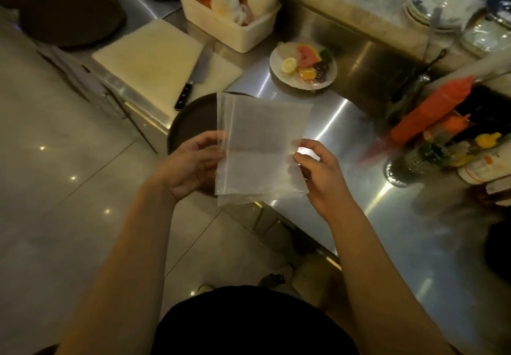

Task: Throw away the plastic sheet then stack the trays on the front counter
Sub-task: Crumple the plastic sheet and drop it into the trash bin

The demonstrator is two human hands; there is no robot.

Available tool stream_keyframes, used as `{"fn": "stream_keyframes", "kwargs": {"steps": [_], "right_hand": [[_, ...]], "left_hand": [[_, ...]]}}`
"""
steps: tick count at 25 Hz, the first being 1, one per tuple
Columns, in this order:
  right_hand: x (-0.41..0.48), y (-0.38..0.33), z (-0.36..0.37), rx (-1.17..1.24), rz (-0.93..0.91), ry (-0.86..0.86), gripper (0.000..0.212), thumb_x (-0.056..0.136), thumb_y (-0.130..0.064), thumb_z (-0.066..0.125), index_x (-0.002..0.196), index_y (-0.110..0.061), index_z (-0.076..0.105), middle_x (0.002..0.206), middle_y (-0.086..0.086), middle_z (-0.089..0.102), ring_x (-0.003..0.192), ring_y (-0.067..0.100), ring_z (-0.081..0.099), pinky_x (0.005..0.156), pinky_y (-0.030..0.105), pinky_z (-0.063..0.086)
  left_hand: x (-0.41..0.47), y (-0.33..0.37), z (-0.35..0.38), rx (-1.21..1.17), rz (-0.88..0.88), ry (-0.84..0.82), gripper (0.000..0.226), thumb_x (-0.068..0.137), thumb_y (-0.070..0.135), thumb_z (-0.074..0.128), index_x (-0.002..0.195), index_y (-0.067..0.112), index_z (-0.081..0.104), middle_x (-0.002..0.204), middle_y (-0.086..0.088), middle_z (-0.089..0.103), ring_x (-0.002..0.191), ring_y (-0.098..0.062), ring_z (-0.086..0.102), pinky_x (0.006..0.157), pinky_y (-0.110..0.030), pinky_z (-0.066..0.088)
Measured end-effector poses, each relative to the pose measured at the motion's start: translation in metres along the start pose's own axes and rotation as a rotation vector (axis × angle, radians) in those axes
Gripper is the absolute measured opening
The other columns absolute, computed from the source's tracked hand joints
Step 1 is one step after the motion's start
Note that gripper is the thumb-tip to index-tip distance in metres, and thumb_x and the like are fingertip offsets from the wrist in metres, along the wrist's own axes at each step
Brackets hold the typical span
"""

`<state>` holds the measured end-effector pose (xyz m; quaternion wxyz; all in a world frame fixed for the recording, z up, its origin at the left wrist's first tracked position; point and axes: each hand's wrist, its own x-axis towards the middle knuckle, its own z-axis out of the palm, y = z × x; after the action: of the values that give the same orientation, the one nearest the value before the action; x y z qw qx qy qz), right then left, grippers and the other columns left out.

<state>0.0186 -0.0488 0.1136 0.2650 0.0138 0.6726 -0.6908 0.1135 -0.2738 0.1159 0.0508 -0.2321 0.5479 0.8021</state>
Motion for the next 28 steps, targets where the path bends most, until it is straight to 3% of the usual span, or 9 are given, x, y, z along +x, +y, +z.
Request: {"fn": "stream_keyframes", "kwargs": {"steps": [5, 8, 11, 14, 16, 18, 19, 23, 28], "right_hand": [[-0.004, -0.009, 0.085, -0.076, -0.017, -0.181, 0.012, 0.095, -0.008, 0.050, 0.099, -0.013, 0.061, 0.106, 0.004, 0.059, 0.095, 0.022, 0.058, 0.062, 0.025, 0.056], [-0.007, -0.007, 0.132, -0.215, -0.026, -0.237, 0.014, 0.095, -0.011, 0.049, 0.091, -0.018, 0.061, 0.108, -0.001, 0.054, 0.101, 0.026, 0.055, 0.068, 0.031, 0.056], [-0.013, -0.002, 0.182, -0.301, -0.054, -0.328, 0.012, 0.095, -0.010, 0.049, 0.097, -0.016, 0.060, 0.109, -0.002, 0.054, 0.099, 0.022, 0.056, 0.061, 0.025, 0.057], [-0.022, 0.006, 0.233, -0.332, -0.087, -0.418, 0.014, 0.094, -0.004, 0.050, 0.094, -0.012, 0.062, 0.103, -0.002, 0.057, 0.094, 0.021, 0.058, 0.068, 0.030, 0.057], [-0.030, 0.011, 0.267, -0.321, -0.098, -0.485, 0.018, 0.091, -0.001, 0.052, 0.085, -0.014, 0.064, 0.096, -0.004, 0.061, 0.089, 0.020, 0.059, 0.068, 0.033, 0.055], [-0.037, 0.015, 0.294, -0.324, -0.119, -0.551, 0.023, 0.090, 0.000, 0.053, 0.078, -0.016, 0.064, 0.087, -0.010, 0.064, 0.084, 0.018, 0.060, 0.066, 0.032, 0.054], [-0.039, 0.016, 0.303, -0.338, -0.132, -0.580, 0.025, 0.090, 0.000, 0.052, 0.076, -0.017, 0.064, 0.083, -0.012, 0.065, 0.082, 0.017, 0.059, 0.064, 0.031, 0.054], [-0.042, 0.021, 0.329, -0.397, -0.104, -0.719, 0.019, 0.095, -0.007, 0.050, 0.086, -0.017, 0.064, 0.093, -0.002, 0.064, 0.083, 0.019, 0.062, 0.063, 0.029, 0.057], [-0.031, 0.031, 0.359, -0.486, -0.002, -0.943, 0.017, 0.093, -0.025, 0.060, 0.111, -0.026, 0.062, 0.106, 0.000, 0.066, 0.091, 0.018, 0.068, 0.072, 0.033, 0.059]], "left_hand": [[-0.049, 0.011, -0.081, -0.076, 0.136, 0.041, 0.019, 0.081, 0.002, 0.057, 0.089, 0.009, 0.073, 0.085, -0.003, 0.075, 0.077, -0.014, 0.072, 0.065, -0.025, 0.059], [-0.082, 0.012, -0.121, -0.095, 0.145, 0.117, 0.031, 0.081, -0.003, 0.055, 0.073, 0.014, 0.080, 0.089, -0.004, 0.077, 0.082, -0.013, 0.074, 0.064, -0.022, 0.058], [-0.115, 0.010, -0.162, -0.102, 0.109, 0.209, 0.036, 0.093, -0.007, 0.044, 0.079, 0.005, 0.074, 0.089, -0.006, 0.076, 0.075, -0.014, 0.073, 0.062, -0.022, 0.058], [-0.147, 0.006, -0.196, -0.167, 0.051, 0.259, 0.032, 0.094, 0.010, 0.038, 0.079, 0.005, 0.065, 0.079, -0.004, 0.069, 0.061, -0.013, 0.066, 0.053, -0.022, 0.054], [-0.167, 0.000, -0.214, -0.091, 0.047, 0.279, 0.023, 0.096, 0.018, 0.048, 0.079, 0.011, 0.062, 0.075, -0.001, 0.063, 0.056, -0.009, 0.063, 0.049, -0.020, 0.050], [-0.184, -0.006, -0.227, 0.040, 0.049, 0.306, 0.005, 0.092, 0.017, 0.062, 0.089, 0.013, 0.063, 0.076, -0.001, 0.067, 0.060, -0.008, 0.066, 0.052, -0.020, 0.051], [-0.190, -0.010, -0.232, 0.071, 0.041, 0.318, 0.008, 0.090, 0.016, 0.066, 0.096, 0.012, 0.064, 0.081, -0.004, 0.071, 0.066, -0.011, 0.069, 0.056, -0.022, 0.054], [-0.214, -0.025, -0.248, 0.119, 0.101, 0.375, 0.025, 0.088, 0.010, 0.066, 0.113, 0.008, 0.069, 0.100, -0.012, 0.075, 0.088, -0.023, 0.073, 0.074, -0.031, 0.059], [-0.235, -0.045, -0.249, 0.081, 0.152, 0.654, 0.022, 0.088, 0.005, 0.066, 0.109, 0.009, 0.071, 0.096, -0.011, 0.075, 0.085, -0.021, 0.073, 0.075, -0.031, 0.060]]}}
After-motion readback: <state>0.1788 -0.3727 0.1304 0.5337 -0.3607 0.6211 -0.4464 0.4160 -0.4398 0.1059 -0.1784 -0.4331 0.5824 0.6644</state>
